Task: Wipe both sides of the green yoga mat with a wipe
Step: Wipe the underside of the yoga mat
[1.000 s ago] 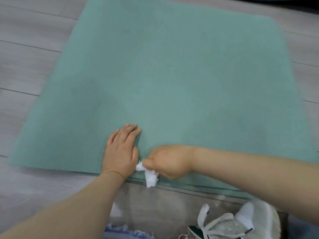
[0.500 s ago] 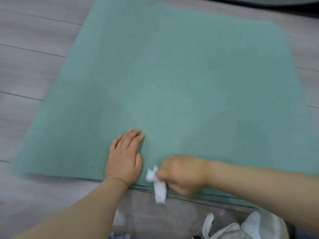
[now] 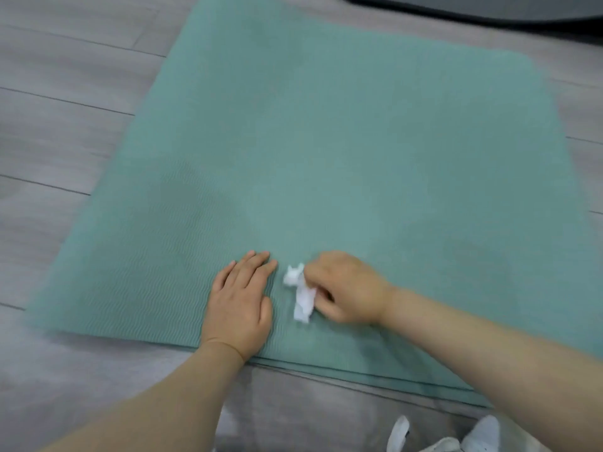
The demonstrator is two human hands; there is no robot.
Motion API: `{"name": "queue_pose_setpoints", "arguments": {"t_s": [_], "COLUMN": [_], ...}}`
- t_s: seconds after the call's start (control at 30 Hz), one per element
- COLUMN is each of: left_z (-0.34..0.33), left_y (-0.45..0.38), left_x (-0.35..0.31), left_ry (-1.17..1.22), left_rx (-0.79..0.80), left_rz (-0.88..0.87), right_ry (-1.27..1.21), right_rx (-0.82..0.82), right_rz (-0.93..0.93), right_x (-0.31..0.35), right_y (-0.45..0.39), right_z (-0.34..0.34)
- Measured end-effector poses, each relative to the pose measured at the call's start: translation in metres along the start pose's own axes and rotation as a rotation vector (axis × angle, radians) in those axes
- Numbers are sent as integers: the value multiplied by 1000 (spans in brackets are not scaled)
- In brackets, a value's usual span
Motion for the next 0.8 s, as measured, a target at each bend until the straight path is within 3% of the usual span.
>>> {"name": "queue_pose_setpoints", "arguments": {"t_s": [0.1, 0.17, 0.27, 0.4, 0.43, 0.47, 0.57, 0.7, 0.77, 0.8], "left_z": [-1, -1, 0, 0, 1, 1, 0, -1, -1, -1], "left_y": [-1, 0, 0, 1, 1, 1, 1, 0, 0, 0], "left_x": [0, -1, -1, -2, -2, -2, -1, -2, -2, -2], "left_ry": [1, -5, -4, -6, -7, -7, -7, -9, -14, -16], "left_rx": [-8, -11, -12, -16, -15, -17, -19, -23, -24, -25], "left_rz": [1, 0, -3, -3, -2, -1, -2, -9, -10, -7], "right_ry": [-74, 2, 162, 420, 375, 342, 207, 29, 42, 72], "right_rx": [499, 575, 301, -55, -123, -183, -165, 404, 544, 529], "right_rz": [514, 638, 311, -626, -762, -747, -242, 460, 641, 608], "right_x": [55, 37, -50, -143, -141, -131, -62, 34, 23, 3], "right_y": [54, 49, -2, -11, -8, -8, 6, 69, 65, 52], "right_z": [-11, 1, 35, 87, 86, 78, 39, -1, 8, 18]}}
Point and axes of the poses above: each hand's wrist, its own y-axis away from the middle knuckle, its own z-axis out of the back of the hand, x = y × z, the point moved 3 cm from there along -y, towards the middle knuckle, and after that the axes turned 11 degrees about z, right-handed, at the moved point
